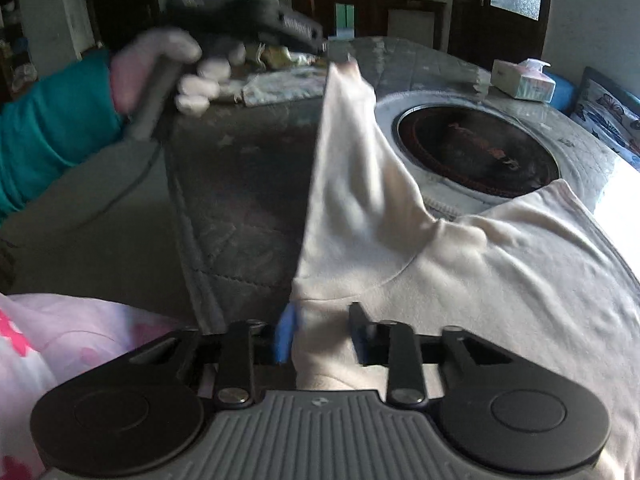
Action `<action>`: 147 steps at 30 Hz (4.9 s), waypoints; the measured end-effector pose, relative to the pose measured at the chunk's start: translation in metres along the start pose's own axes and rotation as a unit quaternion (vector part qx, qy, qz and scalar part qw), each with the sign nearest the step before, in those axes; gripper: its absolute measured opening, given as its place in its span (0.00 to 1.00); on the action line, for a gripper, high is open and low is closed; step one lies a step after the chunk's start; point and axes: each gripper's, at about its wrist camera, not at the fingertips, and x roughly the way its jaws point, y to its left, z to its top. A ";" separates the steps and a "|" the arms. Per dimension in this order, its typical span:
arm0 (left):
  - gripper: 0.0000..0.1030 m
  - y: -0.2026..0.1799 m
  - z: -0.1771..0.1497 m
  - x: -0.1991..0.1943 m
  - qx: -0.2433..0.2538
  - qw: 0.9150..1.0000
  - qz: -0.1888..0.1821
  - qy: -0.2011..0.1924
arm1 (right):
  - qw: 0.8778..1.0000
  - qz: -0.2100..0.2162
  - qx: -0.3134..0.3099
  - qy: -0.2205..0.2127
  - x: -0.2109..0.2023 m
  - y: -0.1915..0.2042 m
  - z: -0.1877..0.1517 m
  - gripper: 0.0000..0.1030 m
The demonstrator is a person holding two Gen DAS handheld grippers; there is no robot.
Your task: Fold clothes
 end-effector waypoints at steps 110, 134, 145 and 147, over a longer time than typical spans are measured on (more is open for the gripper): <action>0.18 -0.285 -0.070 0.055 0.242 0.909 -0.303 0.154 | 0.961 -0.205 0.180 -0.052 -0.103 -0.127 -0.111 0.22; 0.29 -0.314 -0.119 0.017 0.294 0.877 -0.343 0.163 | 0.875 -0.362 0.318 -0.053 -0.156 -0.148 -0.193 0.20; 0.35 -0.313 -0.121 0.016 0.300 0.876 -0.341 0.161 | 0.829 -0.426 0.341 -0.123 -0.201 -0.131 -0.203 0.03; 0.37 -0.312 -0.122 0.015 0.301 0.875 -0.343 0.161 | 0.810 -0.446 0.357 -0.133 -0.214 -0.127 -0.213 0.03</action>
